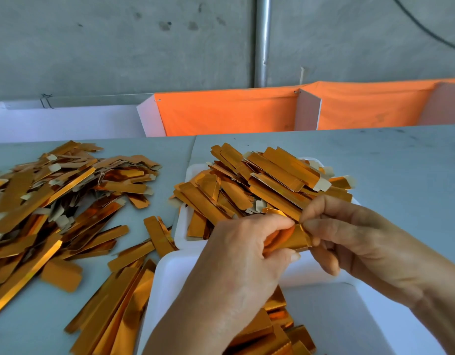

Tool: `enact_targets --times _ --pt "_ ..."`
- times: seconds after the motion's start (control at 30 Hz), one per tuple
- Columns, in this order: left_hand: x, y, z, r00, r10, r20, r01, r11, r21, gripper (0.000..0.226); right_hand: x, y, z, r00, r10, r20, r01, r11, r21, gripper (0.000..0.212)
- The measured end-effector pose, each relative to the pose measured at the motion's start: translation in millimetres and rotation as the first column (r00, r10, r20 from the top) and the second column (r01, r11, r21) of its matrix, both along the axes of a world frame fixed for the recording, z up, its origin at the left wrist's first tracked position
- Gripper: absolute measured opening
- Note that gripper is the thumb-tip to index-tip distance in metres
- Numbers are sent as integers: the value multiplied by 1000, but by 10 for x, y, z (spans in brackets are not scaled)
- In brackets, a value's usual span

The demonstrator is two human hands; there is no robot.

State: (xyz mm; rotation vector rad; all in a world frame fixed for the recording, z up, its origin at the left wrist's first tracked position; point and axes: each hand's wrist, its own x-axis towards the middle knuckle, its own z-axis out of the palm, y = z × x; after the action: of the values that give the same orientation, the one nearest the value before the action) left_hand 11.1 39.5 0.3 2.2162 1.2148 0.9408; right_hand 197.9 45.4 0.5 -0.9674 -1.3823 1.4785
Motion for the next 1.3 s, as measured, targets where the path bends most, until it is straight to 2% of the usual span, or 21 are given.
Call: enact_targets --times 0.2,0.37,0.5,0.67,0.83,1.03,1.2,1.3 --pt "11 -9 6 1000 -26 -14 26 999 31 43 -10 8 -27 998 -43 44 42 999 30 4" --pt "-36 10 24 996 -59 73 61 998 -30 41 1 21 -64 991 15 -135 -22 998 -50 12" --pt "-70 33 70 972 -119 202 146 981 -124 36 15 40 -75 923 129 -362 -181 977 -115 27" --pt "-67 36 86 940 -162 301 221 960 -171 40 28 41 -55 852 214 -477 -300 947 -112 22" --pt "-52 29 69 938 -141 316 193 971 -140 39 42 25 -50 855 160 -494 -269 950 -158 31" --pt "-51 22 84 942 -137 306 174 980 -96 31 17 8 -40 909 110 -402 -174 977 -125 33" --pt "-66 30 92 918 -162 362 218 969 -119 31 -27 2 -55 848 159 -506 -245 964 -106 28" --pt "-71 28 95 901 -183 393 252 959 -133 31 -8 -1 -45 847 204 -490 -275 958 -77 24"
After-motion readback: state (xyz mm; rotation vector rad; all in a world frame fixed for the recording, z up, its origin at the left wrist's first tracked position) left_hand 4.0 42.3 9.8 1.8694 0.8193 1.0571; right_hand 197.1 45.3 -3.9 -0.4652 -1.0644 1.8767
